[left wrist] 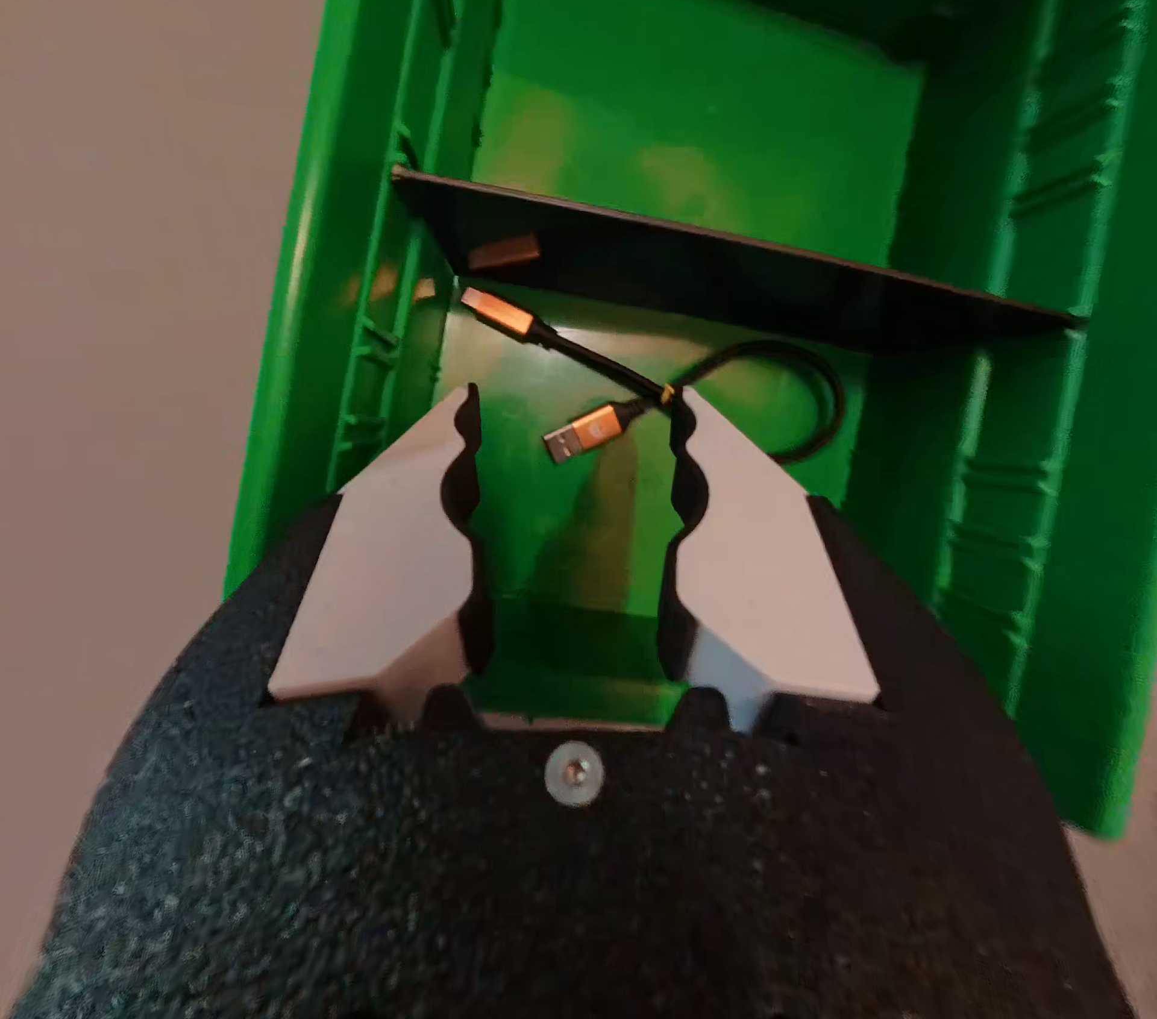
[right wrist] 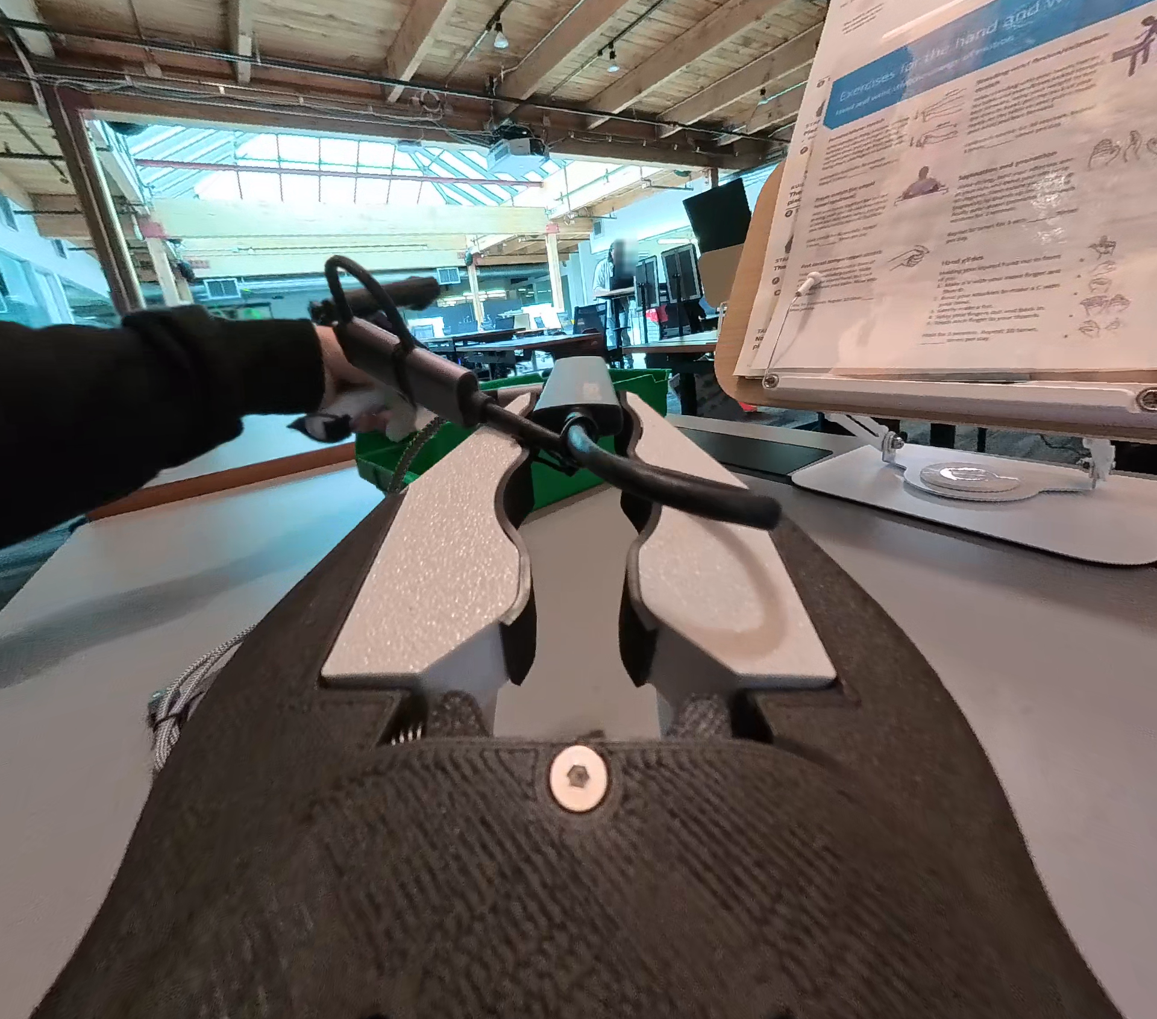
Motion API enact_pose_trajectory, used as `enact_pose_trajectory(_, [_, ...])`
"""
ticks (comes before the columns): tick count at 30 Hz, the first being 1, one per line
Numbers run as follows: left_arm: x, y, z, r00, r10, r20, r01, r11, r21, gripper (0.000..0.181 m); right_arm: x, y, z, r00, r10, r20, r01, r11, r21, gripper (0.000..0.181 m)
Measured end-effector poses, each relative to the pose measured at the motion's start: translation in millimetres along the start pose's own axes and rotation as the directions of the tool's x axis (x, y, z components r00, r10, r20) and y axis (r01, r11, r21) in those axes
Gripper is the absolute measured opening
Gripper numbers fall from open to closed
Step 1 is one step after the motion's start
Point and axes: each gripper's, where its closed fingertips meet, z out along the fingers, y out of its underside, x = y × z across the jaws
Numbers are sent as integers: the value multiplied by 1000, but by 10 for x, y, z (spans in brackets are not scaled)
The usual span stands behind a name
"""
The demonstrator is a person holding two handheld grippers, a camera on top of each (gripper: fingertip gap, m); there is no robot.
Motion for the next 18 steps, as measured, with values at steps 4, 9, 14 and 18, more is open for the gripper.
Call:
enact_pose_trajectory(4, [-48,80,238,993,-104,62,107,993,-47,61,10,13,3,1000,1,3,-1,1000,-7,22])
enact_pose_trajectory(9, [-106,63,408,978,-182,102,185,983,-16,44,-9,12,13,1000,4,12,-4,1000,-6,22])
enact_pose_trajectory(14, [15,80,421,992,-125,17,125,992,-3,8,-12,18,16,1000,6,18,-6,1000,-13,22])
enact_pose_trajectory(18, [168,128,279,995,45,-91,-44,999,17,4,32,19,8,1000,9,2,-9,1000,-16,22])
